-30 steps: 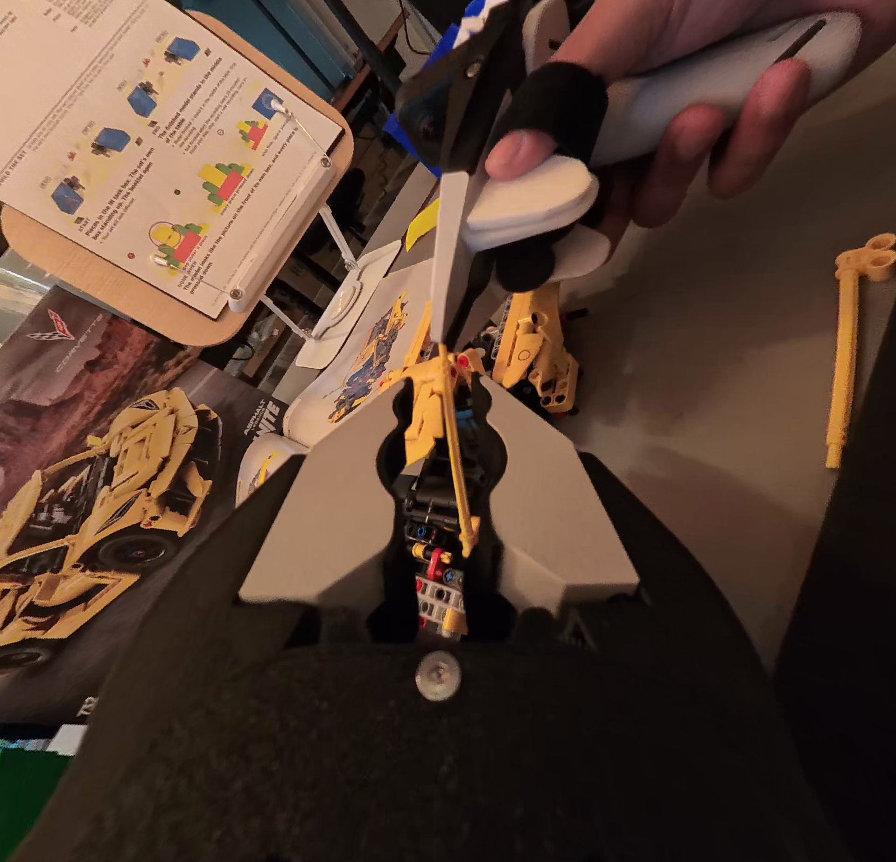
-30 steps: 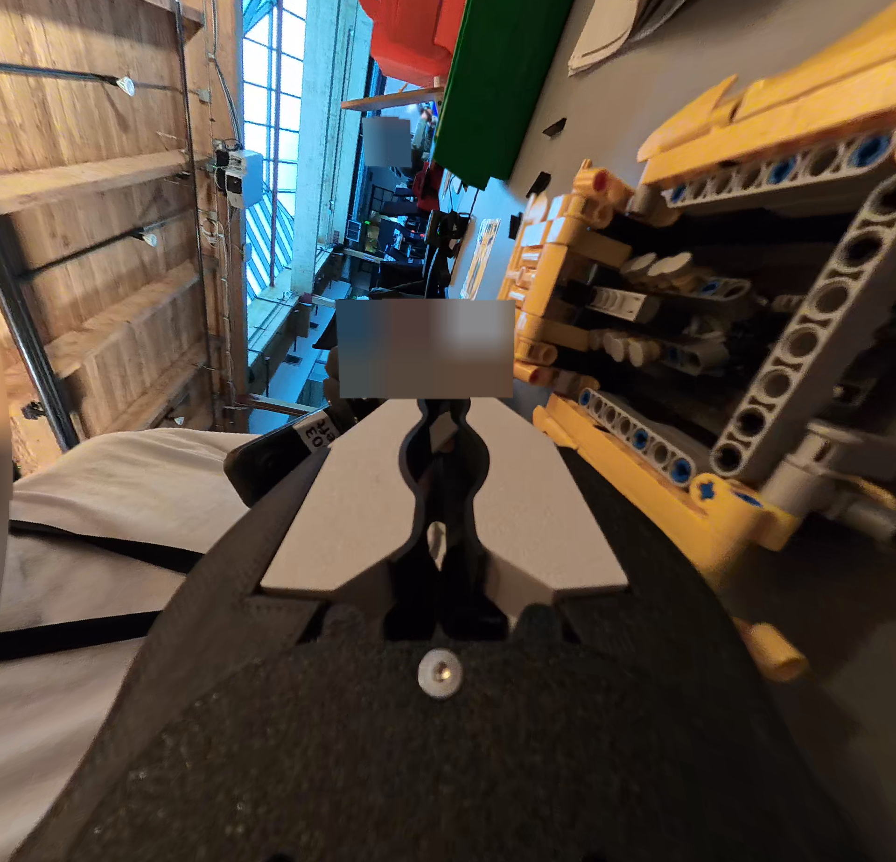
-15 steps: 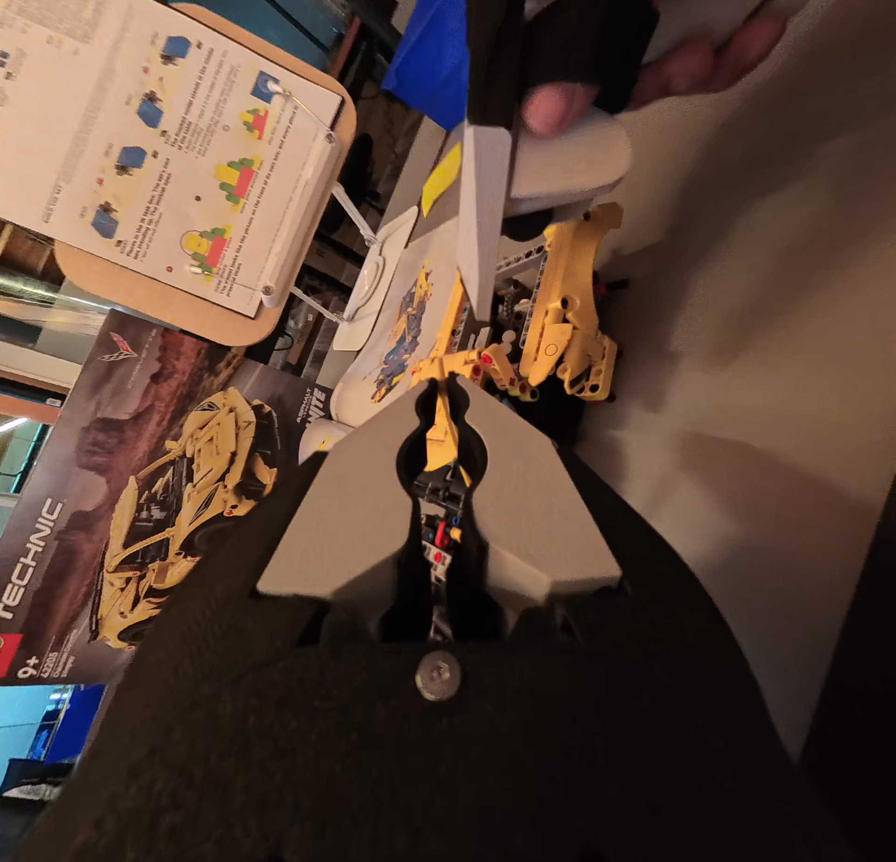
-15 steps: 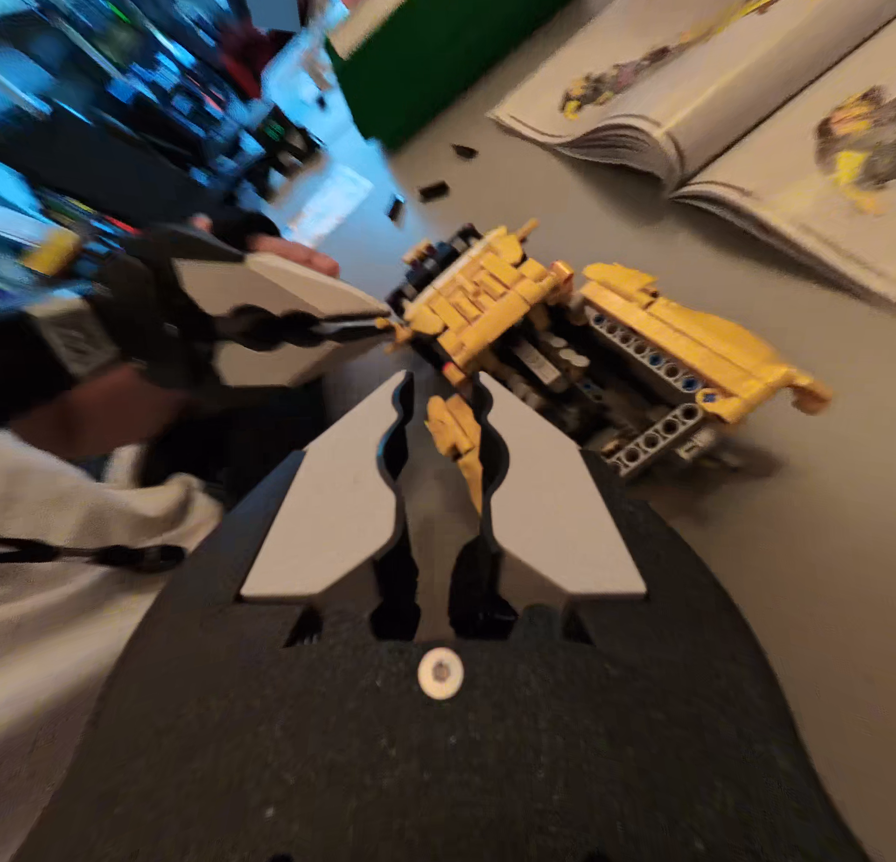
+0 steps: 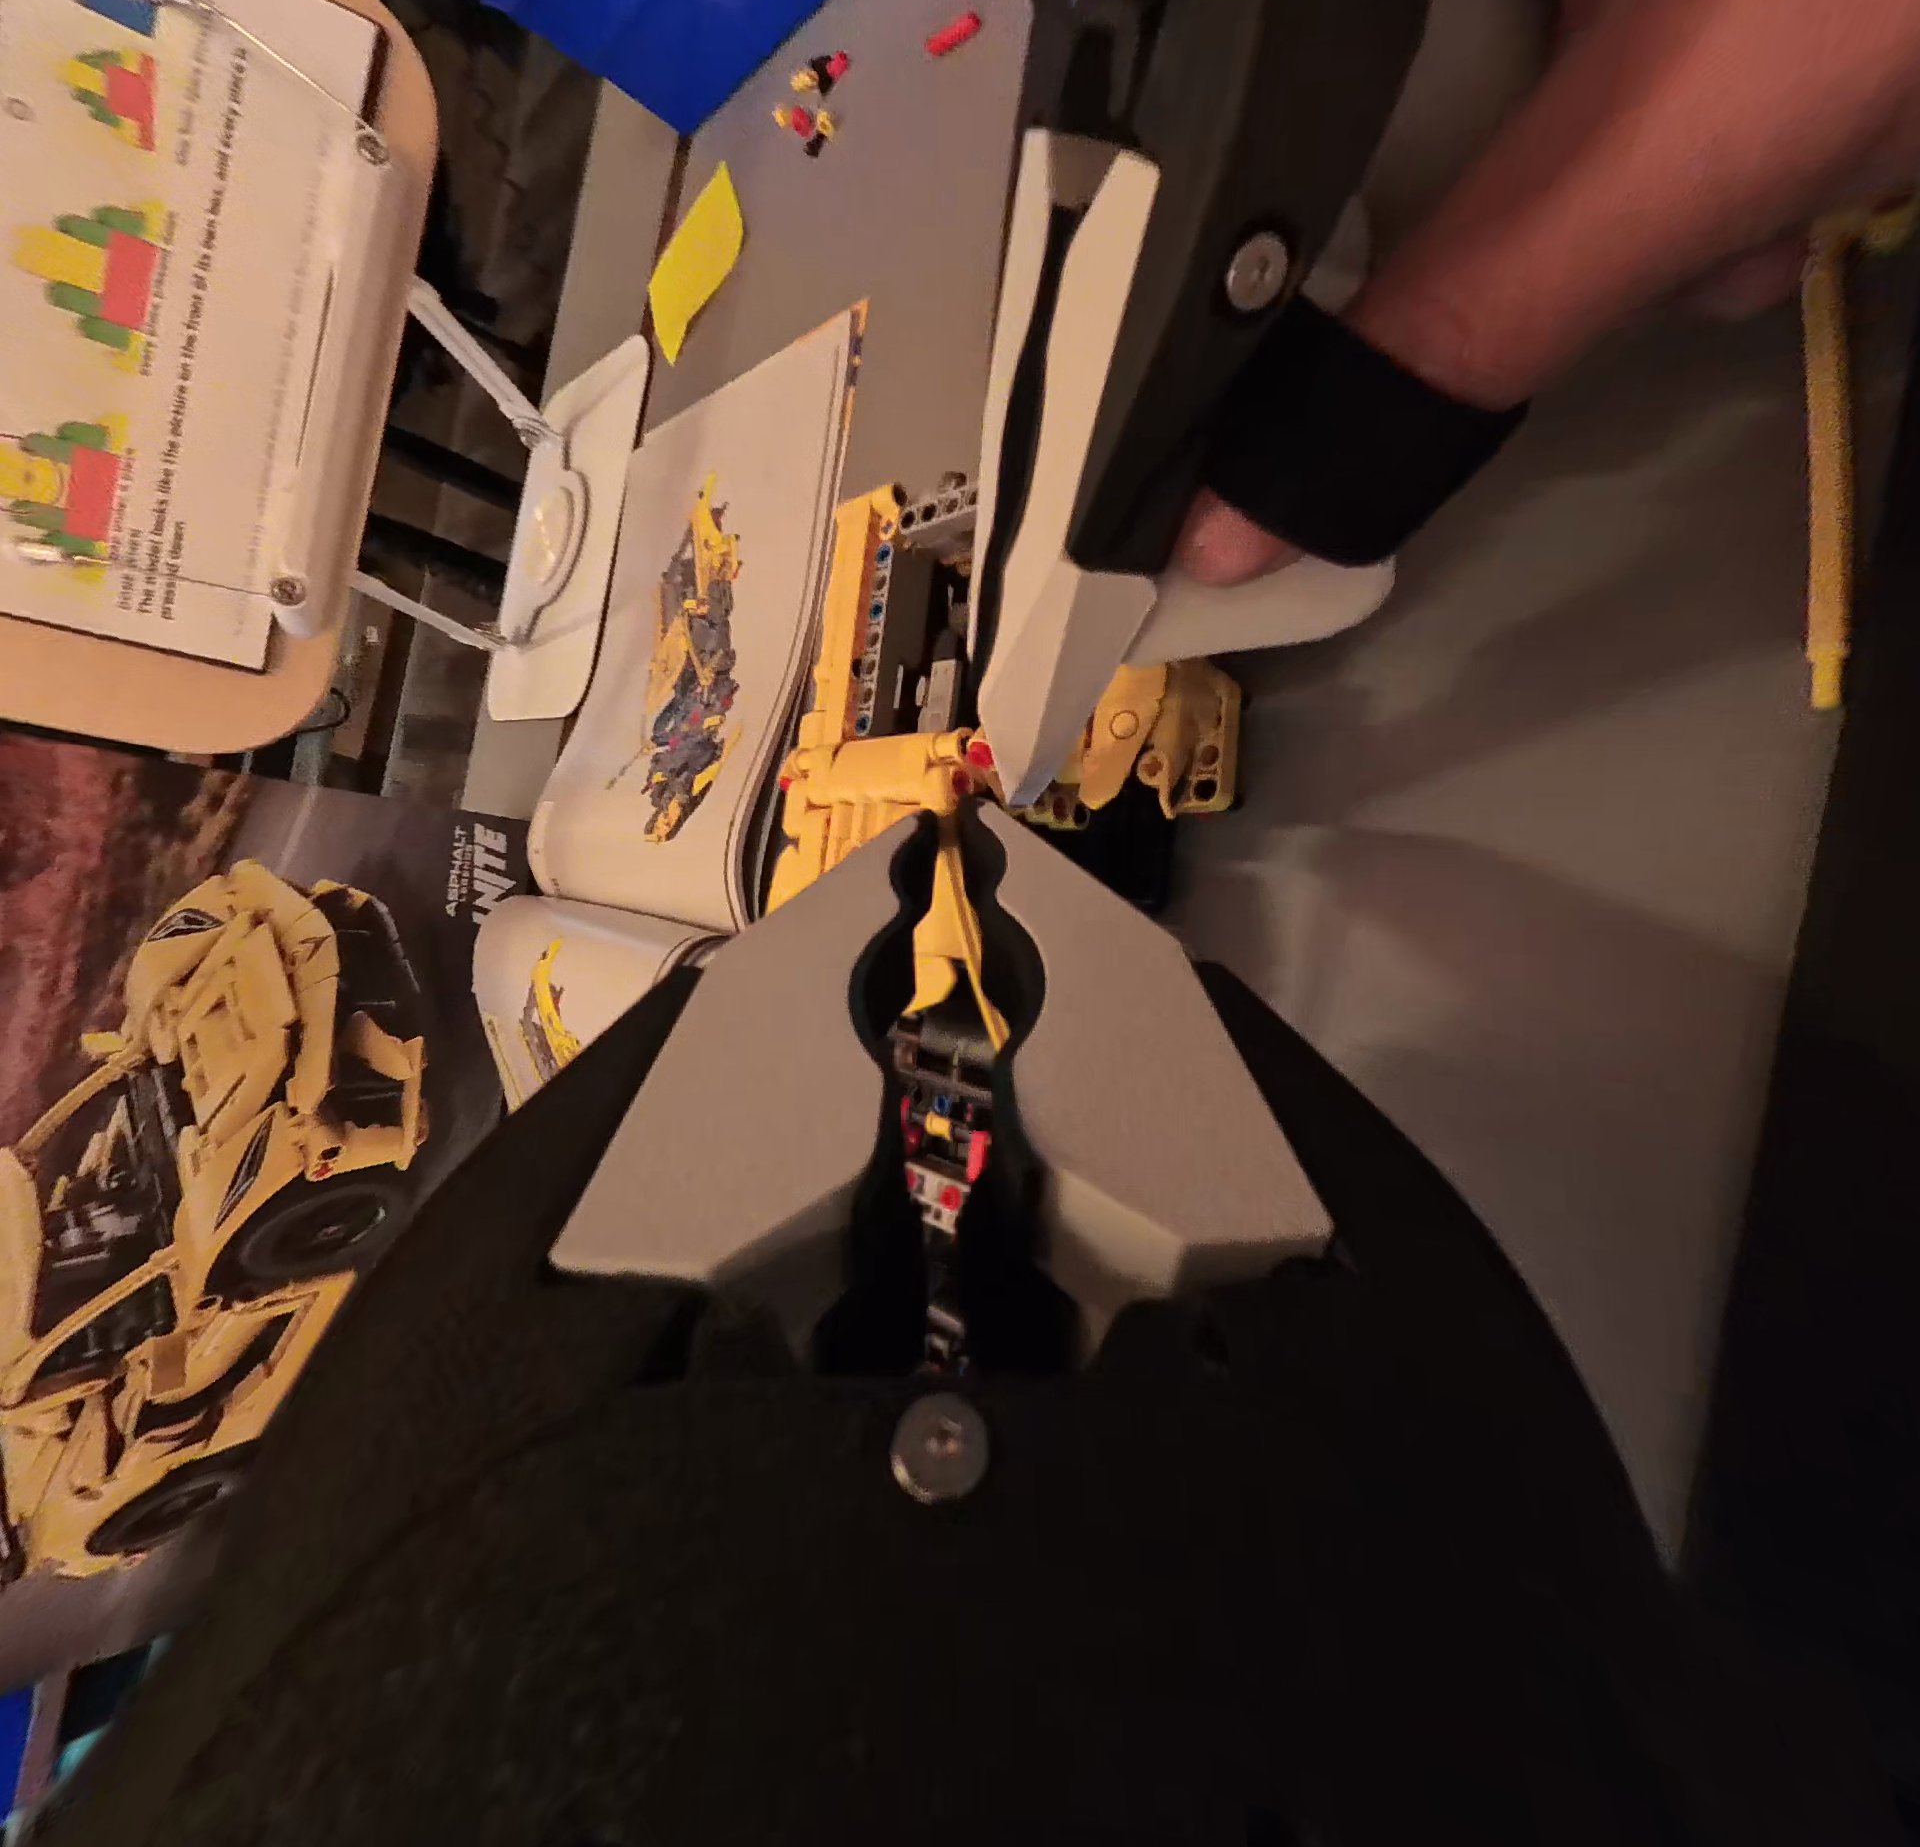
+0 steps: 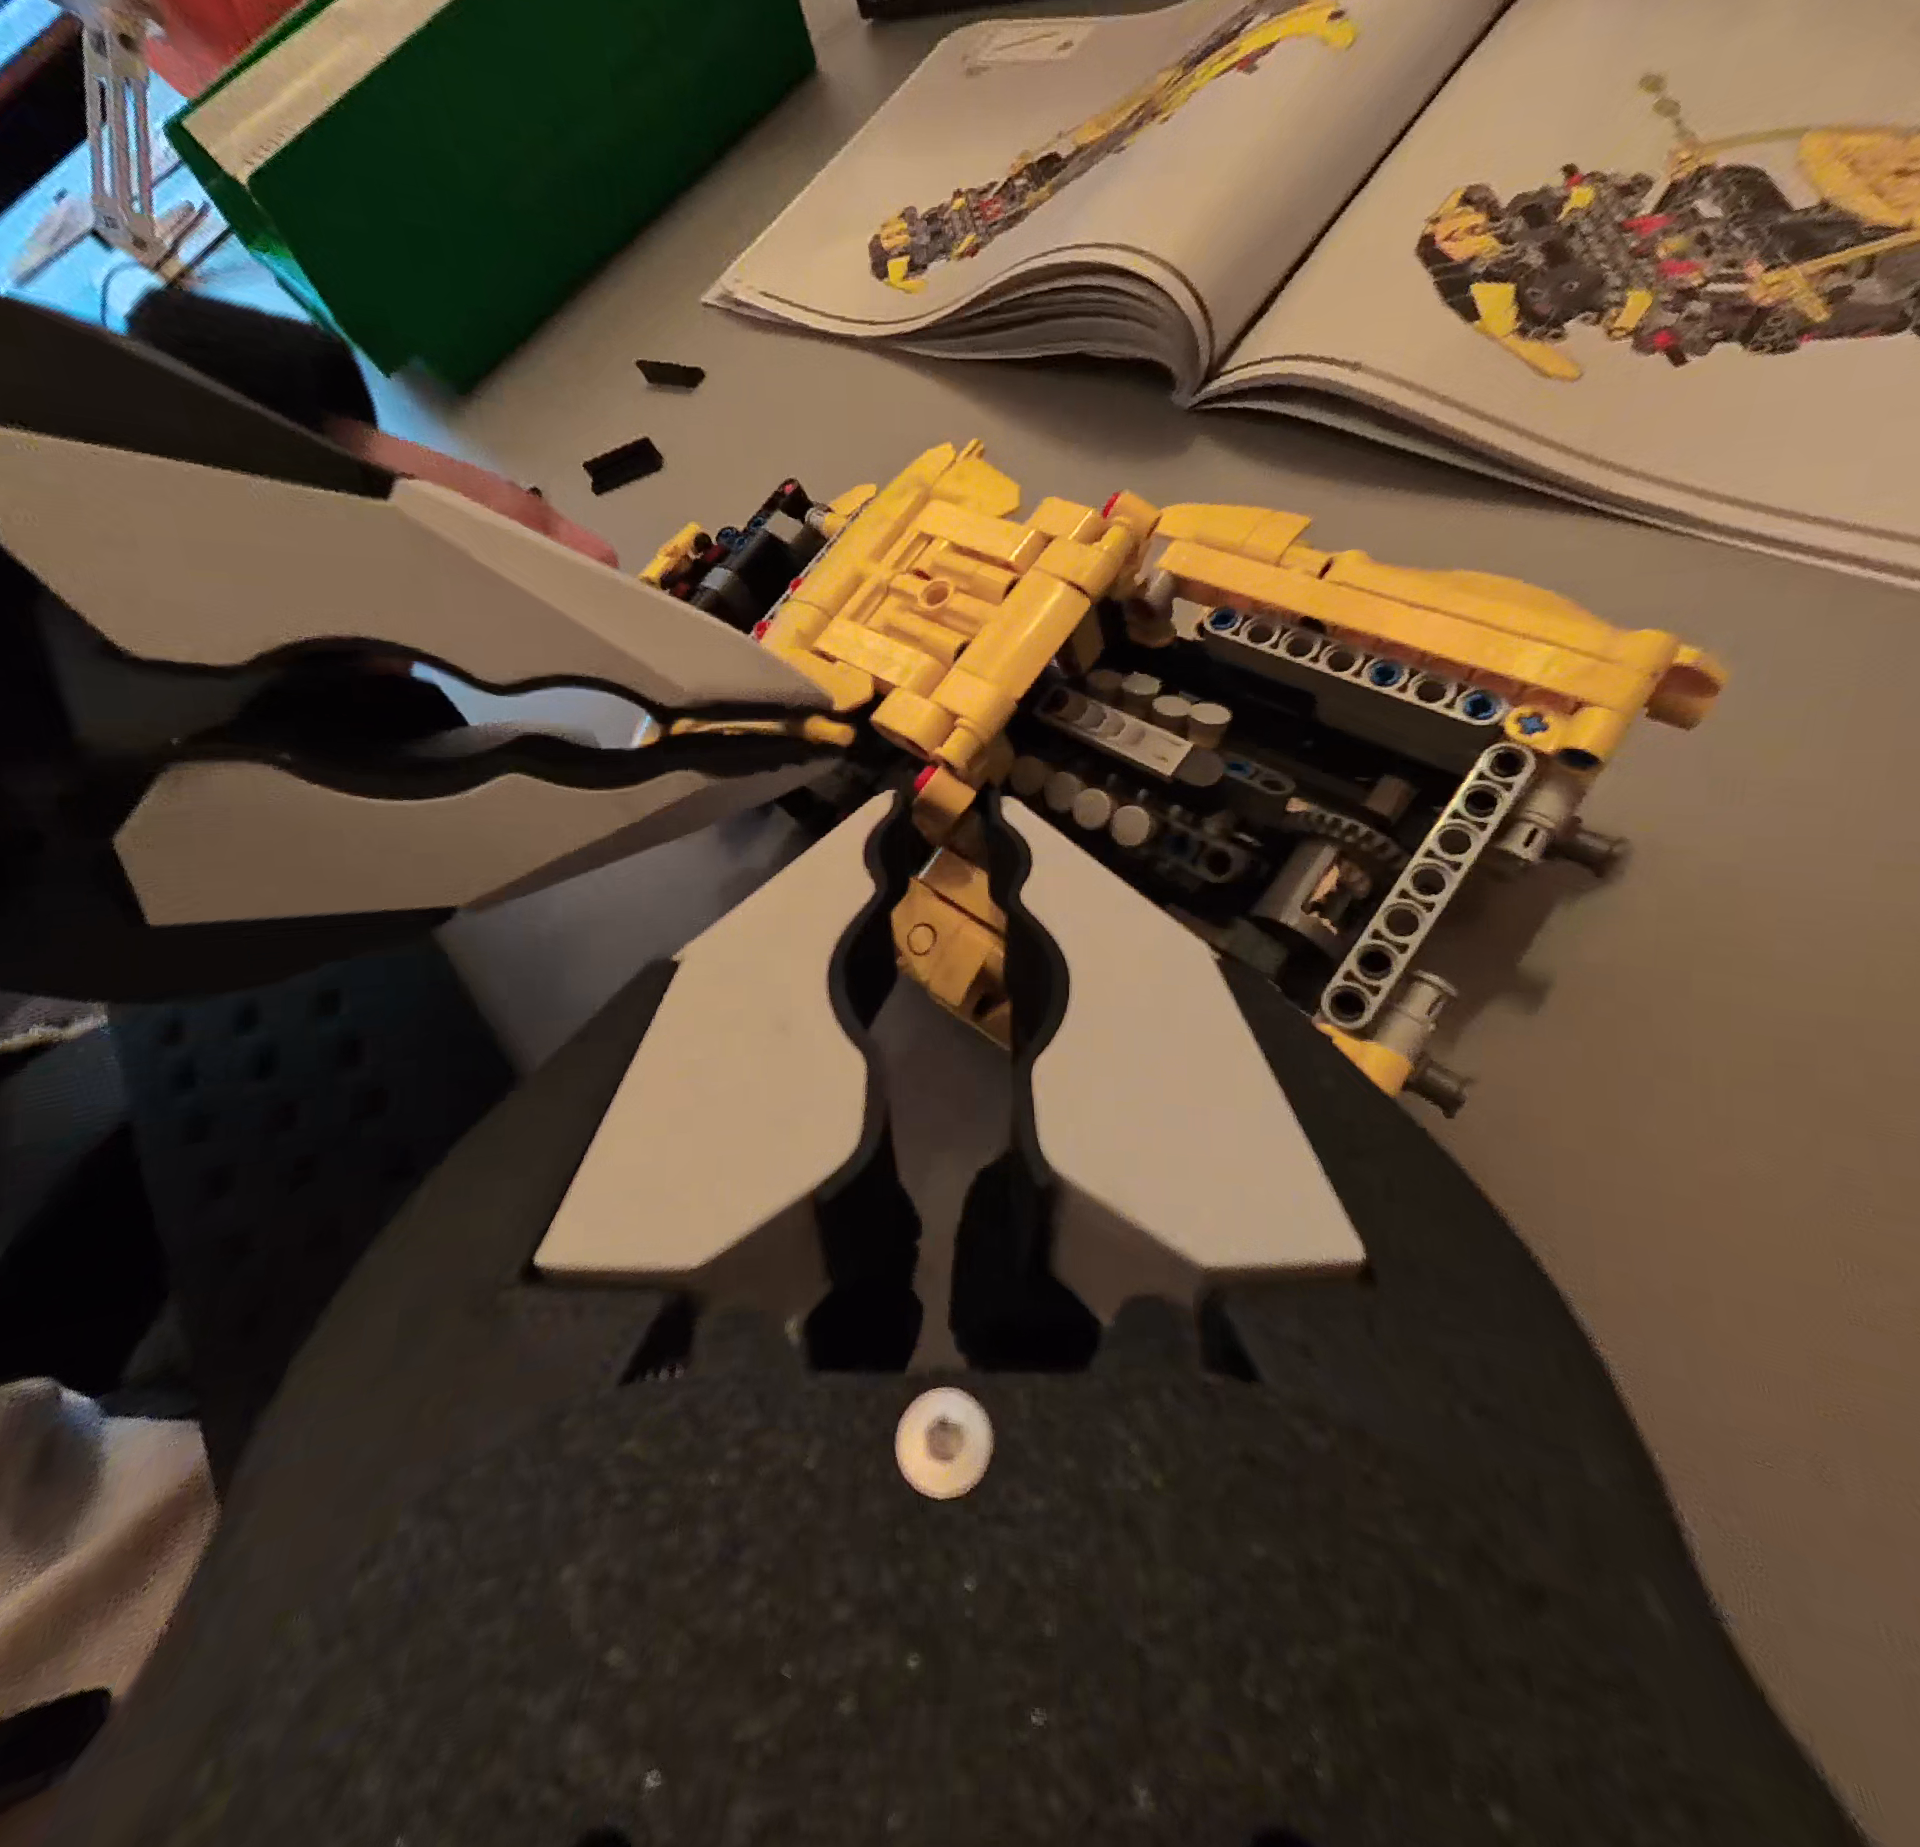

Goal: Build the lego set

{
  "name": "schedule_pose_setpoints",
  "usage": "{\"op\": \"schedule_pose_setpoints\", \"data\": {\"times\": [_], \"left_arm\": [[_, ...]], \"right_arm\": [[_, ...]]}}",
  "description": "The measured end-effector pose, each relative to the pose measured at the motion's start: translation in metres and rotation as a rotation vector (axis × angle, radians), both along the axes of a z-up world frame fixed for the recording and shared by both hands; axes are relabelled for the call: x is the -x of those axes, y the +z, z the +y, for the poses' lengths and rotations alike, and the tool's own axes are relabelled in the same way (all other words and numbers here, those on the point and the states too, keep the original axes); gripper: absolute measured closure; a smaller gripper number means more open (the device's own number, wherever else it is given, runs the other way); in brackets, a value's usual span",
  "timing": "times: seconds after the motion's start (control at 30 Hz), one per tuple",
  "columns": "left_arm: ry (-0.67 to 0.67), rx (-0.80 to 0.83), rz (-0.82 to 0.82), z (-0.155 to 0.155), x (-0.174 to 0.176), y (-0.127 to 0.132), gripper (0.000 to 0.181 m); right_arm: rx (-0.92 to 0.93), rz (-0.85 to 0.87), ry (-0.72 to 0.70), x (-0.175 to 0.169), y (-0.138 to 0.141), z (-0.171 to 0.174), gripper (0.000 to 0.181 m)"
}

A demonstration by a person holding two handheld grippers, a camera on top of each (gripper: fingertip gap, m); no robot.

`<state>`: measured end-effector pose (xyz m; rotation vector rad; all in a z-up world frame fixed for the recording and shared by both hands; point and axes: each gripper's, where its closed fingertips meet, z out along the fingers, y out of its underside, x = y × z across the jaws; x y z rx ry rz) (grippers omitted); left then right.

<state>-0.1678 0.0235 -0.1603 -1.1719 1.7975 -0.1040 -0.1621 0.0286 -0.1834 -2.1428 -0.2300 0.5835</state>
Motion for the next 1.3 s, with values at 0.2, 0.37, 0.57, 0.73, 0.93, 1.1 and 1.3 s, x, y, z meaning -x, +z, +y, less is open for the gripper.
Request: {"op": "schedule_pose_setpoints", "data": {"times": [0.2, 0.37, 0.57, 0.73, 0.93, 1.1, 1.3], "left_arm": [[-0.052, -0.042, 0.114, 0.001, -0.004, -0.009, 0.178], [-0.082, -0.056, 0.165, -0.001, -0.004, -0.013, 0.178], [-0.081, -0.048, 0.192, -0.002, -0.002, -0.013, 0.178], [-0.070, -0.027, 0.186, 0.001, 0.002, -0.009, 0.178], [-0.029, 0.079, 0.021, 0.004, 0.014, 0.011, 0.177], [-0.024, -0.036, 0.096, 0.007, 0.019, -0.002, 0.177], [-0.037, -0.117, 0.074, 0.006, 0.019, -0.002, 0.177]], "right_arm": [[-0.079, -0.181, 0.096, -0.001, 0.001, -0.001, 0.171], [-0.108, -0.224, 0.129, -0.001, 0.001, -0.002, 0.171], [-0.119, -0.263, 0.145, 0.000, 0.001, -0.003, 0.171], [-0.140, -0.293, 0.163, 0.002, 0.000, -0.003, 0.175], [-0.122, -0.258, 0.180, 0.003, -0.001, -0.006, 0.181], [-0.151, -0.211, 0.188, -0.005, 0.013, -0.004, 0.181], [-0.139, 0.028, 0.392, 0.025, 0.021, -0.023, 0.160]]}}
